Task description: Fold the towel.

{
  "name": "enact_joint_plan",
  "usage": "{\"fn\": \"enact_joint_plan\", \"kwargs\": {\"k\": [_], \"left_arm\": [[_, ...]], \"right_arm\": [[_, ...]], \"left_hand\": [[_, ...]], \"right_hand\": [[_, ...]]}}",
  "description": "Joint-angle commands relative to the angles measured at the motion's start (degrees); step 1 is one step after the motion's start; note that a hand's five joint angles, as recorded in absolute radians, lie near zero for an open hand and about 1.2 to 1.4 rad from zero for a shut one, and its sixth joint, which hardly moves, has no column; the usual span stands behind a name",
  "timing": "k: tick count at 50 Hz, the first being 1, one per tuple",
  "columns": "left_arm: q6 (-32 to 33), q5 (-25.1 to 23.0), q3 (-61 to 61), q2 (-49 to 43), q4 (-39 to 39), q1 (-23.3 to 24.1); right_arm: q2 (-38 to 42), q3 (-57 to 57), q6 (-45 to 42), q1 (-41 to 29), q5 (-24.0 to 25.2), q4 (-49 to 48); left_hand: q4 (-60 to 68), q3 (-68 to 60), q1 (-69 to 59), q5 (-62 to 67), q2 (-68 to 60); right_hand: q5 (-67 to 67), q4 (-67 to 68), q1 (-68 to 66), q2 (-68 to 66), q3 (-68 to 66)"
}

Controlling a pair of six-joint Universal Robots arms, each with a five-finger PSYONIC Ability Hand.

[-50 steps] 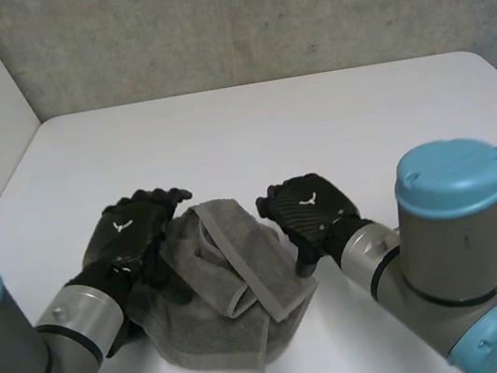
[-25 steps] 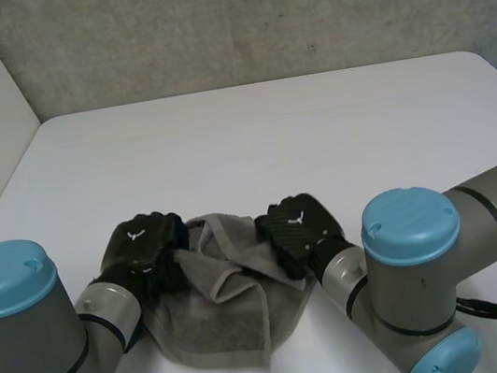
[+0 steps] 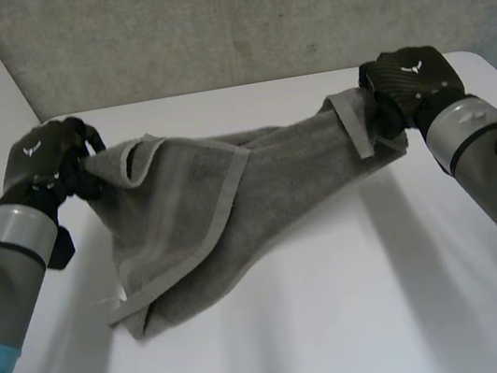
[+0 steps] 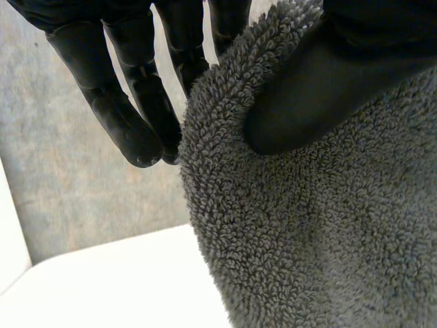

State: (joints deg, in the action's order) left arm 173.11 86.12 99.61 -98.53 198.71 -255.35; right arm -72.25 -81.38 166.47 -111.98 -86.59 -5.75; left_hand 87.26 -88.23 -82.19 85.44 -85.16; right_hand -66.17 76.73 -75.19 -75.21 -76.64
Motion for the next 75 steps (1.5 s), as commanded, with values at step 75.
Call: {"fn": "enact_joint_plan", "kwargs": {"k": [75], "left_arm": [[5.05, 12.73, 10.78, 7.40, -14.23, 19.25]], "right_arm": [[12.37, 11.58, -20.57, -6.06, 9.41, 13.13]], "left_hand": [[-66.78, 67.75, 61.71, -74.96, 64.68]], "right_hand": [[66.17, -66.73, 65.19, 65.21, 66.64]]}}
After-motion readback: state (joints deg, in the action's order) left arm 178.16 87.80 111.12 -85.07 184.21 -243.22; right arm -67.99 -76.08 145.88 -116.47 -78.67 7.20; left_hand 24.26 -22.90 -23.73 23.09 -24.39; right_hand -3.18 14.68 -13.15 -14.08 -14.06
